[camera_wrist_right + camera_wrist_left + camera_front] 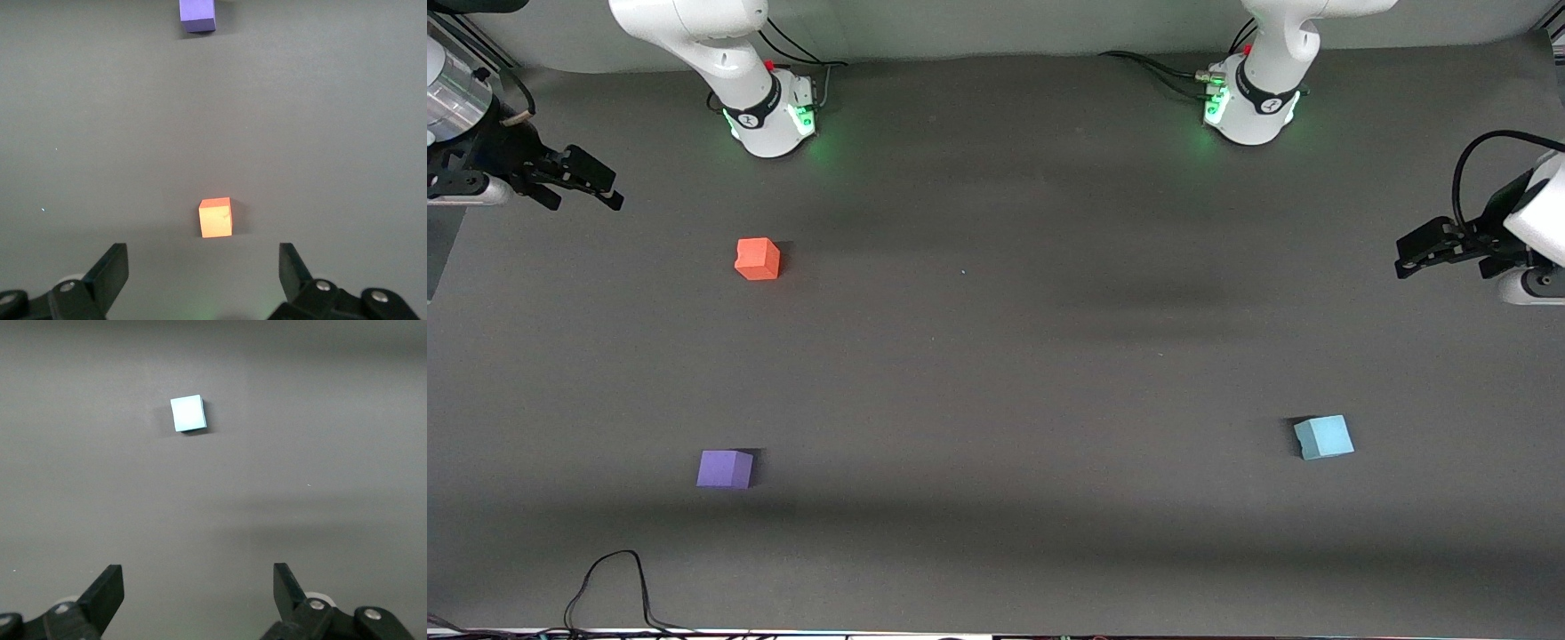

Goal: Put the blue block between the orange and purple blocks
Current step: 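Lower the left gripper onto the light-blue cube and close it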

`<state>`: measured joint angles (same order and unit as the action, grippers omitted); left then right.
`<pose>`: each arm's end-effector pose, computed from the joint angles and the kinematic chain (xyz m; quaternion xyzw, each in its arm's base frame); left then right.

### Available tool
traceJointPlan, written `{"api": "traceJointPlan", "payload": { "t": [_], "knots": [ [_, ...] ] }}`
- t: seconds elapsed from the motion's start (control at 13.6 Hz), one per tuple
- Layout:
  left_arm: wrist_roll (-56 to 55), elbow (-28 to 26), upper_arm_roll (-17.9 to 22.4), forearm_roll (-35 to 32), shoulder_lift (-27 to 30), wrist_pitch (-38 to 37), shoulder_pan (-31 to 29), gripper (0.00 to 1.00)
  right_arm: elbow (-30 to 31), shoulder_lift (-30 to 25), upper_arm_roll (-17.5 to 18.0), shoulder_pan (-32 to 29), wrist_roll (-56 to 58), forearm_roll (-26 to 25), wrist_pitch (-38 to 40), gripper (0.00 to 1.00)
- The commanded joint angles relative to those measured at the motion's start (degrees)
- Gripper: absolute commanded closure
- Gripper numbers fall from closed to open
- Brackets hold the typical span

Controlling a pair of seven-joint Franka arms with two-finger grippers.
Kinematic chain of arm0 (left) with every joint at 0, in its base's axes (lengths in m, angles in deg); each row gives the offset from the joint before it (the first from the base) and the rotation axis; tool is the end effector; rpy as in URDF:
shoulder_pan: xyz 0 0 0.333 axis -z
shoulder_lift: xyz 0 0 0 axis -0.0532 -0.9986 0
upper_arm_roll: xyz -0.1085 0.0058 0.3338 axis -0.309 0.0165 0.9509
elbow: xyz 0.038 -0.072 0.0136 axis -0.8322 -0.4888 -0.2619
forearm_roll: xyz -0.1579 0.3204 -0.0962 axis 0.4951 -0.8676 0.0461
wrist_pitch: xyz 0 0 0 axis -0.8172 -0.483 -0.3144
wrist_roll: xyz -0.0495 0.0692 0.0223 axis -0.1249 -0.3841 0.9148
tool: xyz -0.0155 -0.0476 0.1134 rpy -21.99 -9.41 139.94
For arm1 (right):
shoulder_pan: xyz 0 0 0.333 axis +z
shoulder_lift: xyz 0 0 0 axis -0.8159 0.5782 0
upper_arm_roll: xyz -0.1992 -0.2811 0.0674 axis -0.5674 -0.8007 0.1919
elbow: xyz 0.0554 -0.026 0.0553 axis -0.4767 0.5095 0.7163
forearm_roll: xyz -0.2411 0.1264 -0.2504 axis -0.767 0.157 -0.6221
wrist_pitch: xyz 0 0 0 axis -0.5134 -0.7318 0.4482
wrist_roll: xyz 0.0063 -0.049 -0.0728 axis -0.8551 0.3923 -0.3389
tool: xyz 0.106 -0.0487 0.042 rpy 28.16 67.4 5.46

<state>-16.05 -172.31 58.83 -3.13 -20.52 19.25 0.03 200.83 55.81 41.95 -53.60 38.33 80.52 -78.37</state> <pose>0.5464 -0.0201 0.6253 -0.9999 0.0091 0.0080 0.0004 0.3974 -0.0298 0.5934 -0.9985 0.0435 -0.0133 0.0308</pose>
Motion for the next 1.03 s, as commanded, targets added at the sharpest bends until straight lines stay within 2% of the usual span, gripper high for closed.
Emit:
{"api": "traceJointPlan", "payload": {
  "t": [0.0,0.52,0.96],
  "knots": [
    [0.78,-0.51,0.50,0.69,1.09,-0.10,0.35,0.00,1.08,-1.14,-1.48,0.06,2.73,1.43,-0.78,0.00],
    [0.95,-0.42,0.77,0.60,0.12,0.95,-0.35,0.00,1.08,-0.52,-1.49,0.15,2.65,1.43,-1.13,0.00],
    [0.87,-0.25,0.68,0.69,-6.89,9.38,-1.76,0.00,1.17,-0.52,-1.40,0.24,2.65,1.43,-1.14,0.00]
  ]
}}
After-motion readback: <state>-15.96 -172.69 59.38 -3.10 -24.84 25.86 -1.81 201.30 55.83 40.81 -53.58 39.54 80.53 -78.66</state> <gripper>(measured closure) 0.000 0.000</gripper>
